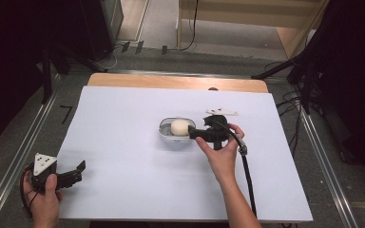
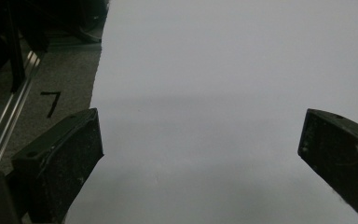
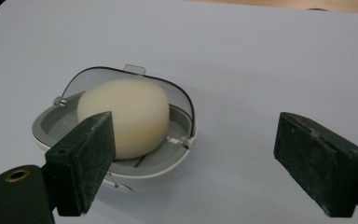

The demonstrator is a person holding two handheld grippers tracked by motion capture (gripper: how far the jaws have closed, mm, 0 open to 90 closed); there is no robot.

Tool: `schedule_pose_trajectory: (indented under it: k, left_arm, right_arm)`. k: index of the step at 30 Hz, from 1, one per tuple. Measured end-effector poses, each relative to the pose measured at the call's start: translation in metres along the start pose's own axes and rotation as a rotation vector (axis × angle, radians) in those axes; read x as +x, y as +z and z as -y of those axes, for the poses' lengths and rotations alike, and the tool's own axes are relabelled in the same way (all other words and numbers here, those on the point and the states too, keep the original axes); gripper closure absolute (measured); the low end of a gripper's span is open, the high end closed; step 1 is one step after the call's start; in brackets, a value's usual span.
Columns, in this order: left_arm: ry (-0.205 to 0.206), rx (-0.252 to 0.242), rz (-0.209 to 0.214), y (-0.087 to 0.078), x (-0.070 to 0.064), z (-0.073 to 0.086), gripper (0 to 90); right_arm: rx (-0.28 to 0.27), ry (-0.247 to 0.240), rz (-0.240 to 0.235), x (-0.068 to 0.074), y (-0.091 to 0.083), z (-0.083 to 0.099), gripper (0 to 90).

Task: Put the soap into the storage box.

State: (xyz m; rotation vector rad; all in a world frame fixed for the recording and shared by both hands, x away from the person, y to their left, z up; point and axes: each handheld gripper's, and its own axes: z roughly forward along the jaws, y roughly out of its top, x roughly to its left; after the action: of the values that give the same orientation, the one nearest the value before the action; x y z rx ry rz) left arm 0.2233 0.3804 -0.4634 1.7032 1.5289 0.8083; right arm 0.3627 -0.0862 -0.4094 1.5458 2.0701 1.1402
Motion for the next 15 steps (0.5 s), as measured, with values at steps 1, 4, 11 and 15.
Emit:
schedule_pose_trajectory:
  k: [1,4,11,15]
  left_arm:
    - [-0.001,0.000,0.000,0.000,0.000,0.000,0.3]
    - [0.002,0.001,-0.002,0.000,0.000,0.000,0.3]
    - [0.003,0.001,-0.003,0.000,-0.001,0.000,0.3]
    - [0.003,0.003,-0.003,0.000,-0.001,0.000,0.3]
  right_arm:
    - [0.001,0.002,0.004,-0.003,-0.001,0.001,13.1]
    - [-0.001,0.001,0.014,-0.010,-0.005,0.005,13.2]
    - [-0.002,0.007,0.049,-0.027,-0.012,0.014,13.2]
    - [-0.009,0.020,0.045,-0.036,-0.017,0.019,13.2]
